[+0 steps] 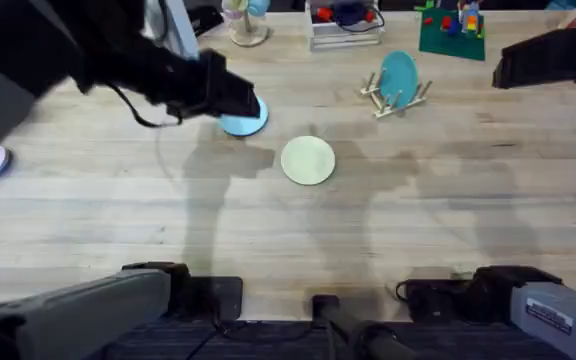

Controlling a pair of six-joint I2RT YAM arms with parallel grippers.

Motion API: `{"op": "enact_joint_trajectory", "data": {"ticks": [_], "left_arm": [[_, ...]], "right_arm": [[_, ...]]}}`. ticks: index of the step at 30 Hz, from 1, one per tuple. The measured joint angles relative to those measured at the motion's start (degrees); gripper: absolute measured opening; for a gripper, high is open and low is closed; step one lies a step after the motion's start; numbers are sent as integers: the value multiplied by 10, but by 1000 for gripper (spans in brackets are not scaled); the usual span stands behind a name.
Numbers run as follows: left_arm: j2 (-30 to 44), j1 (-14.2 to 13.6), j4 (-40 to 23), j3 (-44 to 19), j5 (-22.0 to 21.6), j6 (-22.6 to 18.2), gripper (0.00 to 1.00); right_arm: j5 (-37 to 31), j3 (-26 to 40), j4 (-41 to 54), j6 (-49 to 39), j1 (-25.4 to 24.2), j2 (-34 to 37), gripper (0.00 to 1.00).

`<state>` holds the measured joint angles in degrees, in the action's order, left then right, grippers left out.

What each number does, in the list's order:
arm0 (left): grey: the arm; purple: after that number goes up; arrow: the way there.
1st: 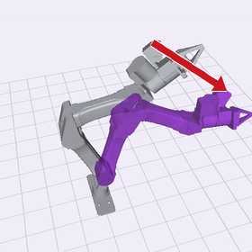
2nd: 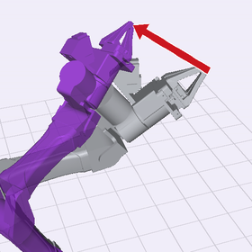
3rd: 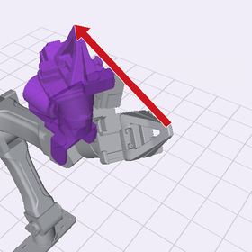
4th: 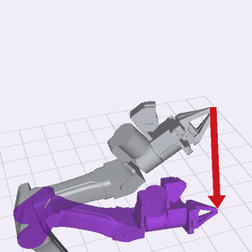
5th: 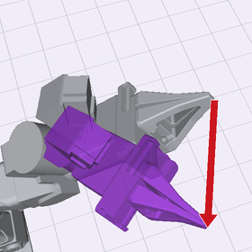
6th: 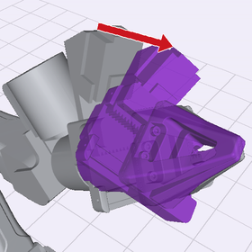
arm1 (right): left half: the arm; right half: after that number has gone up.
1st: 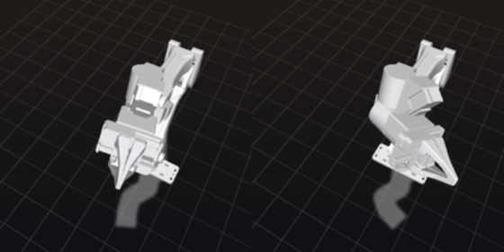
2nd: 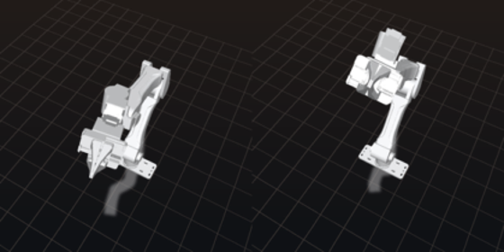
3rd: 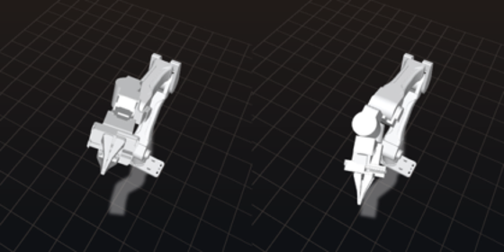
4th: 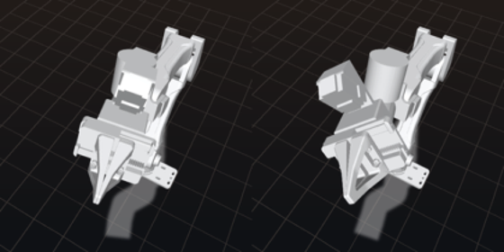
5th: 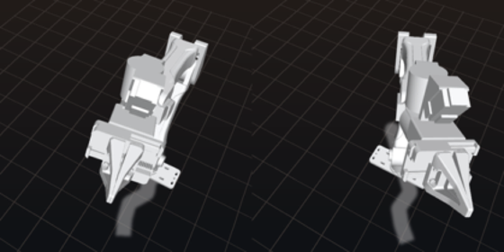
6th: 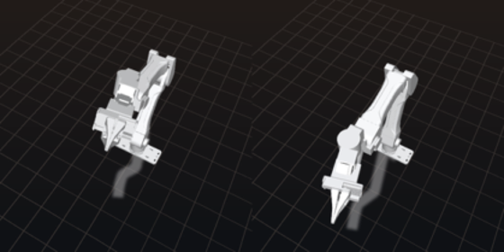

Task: Pick up the plates from the table one by one and place each into a slot on the dish rack.

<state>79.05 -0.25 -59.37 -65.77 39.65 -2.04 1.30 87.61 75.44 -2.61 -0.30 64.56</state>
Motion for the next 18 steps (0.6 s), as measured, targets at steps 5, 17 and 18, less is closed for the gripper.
{"op": "enact_joint_trajectory", "data": {"ticks": [5, 17, 18], "left_arm": [[19, -6, 46, 51, 17, 12, 42], [98, -63, 127, 74, 58, 33, 42], [106, -65, 128, 74, 59, 34, 42]], "right_arm": [[0, 0, 0, 0, 0, 0, 995], [0, 0, 0, 0, 0, 0, 993], [0, 0, 0, 0, 0, 0, 993]]}}
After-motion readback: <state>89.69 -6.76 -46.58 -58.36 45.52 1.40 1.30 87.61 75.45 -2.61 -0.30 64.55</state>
